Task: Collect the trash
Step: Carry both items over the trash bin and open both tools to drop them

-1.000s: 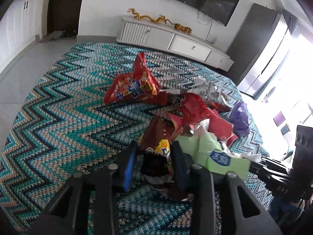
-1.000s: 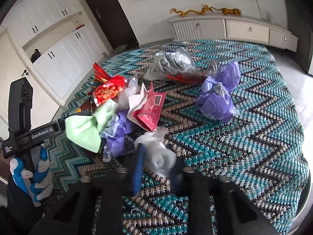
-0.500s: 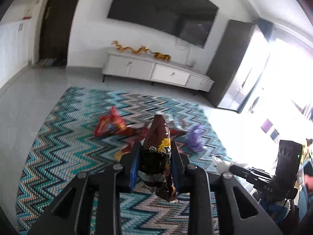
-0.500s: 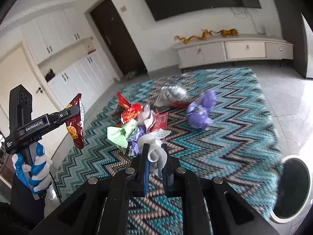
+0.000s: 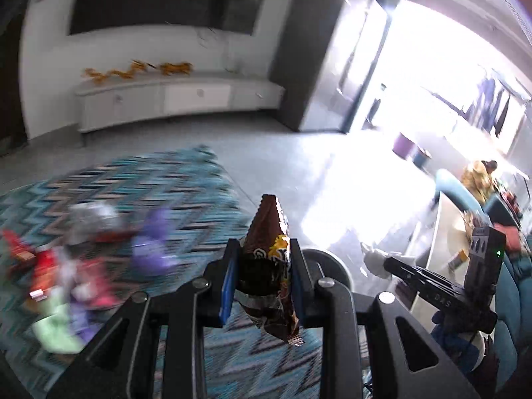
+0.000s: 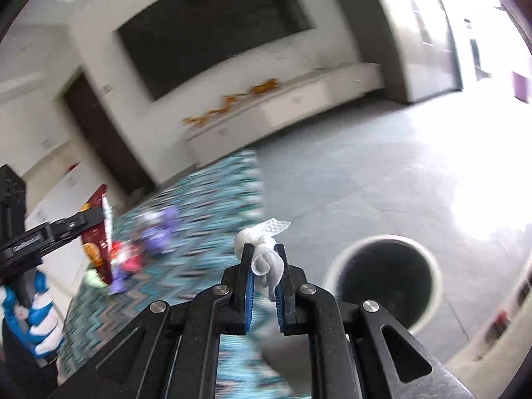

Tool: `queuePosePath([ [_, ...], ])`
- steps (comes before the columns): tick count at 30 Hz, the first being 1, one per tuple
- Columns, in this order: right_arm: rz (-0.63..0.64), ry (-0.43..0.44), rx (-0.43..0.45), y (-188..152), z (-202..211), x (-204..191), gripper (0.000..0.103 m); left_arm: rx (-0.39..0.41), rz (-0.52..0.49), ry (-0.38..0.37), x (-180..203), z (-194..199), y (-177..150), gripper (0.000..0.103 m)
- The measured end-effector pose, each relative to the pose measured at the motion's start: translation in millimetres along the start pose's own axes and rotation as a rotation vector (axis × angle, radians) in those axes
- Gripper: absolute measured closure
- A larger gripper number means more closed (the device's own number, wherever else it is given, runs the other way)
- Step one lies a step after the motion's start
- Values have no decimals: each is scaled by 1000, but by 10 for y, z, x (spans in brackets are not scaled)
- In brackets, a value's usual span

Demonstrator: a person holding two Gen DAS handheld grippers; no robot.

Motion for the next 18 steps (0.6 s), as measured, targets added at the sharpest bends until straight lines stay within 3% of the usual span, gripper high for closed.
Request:
queuePosePath([
  [6, -145, -96, -48, -36, -255, 915, 90, -112, -78, -37, 657, -1006, 36, 74],
  [11, -207, -136, -102, -87, -590, 1334, 87, -203, -106, -78, 1038, -1697, -52, 68],
  [12, -211, -145, -110, -104, -638, 1382, 83, -216, -105, -93, 1074, -1788, -69, 65],
  [15, -227, -182, -126, -144, -748, 1539, 55, -246, -114, -110, 1206, -2058, -121, 55],
  [18, -253, -204, -128, -172, -738, 1654, 50, -270, -127, -106, 1260, -2243, -163, 52],
])
Point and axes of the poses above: each gripper's, at about its wrist camera, not at the fingertips, and z roughly against the way its jaws point, x to its right, y to its top, the point moved 7 cm from there along -z, roughly the way its jaws point
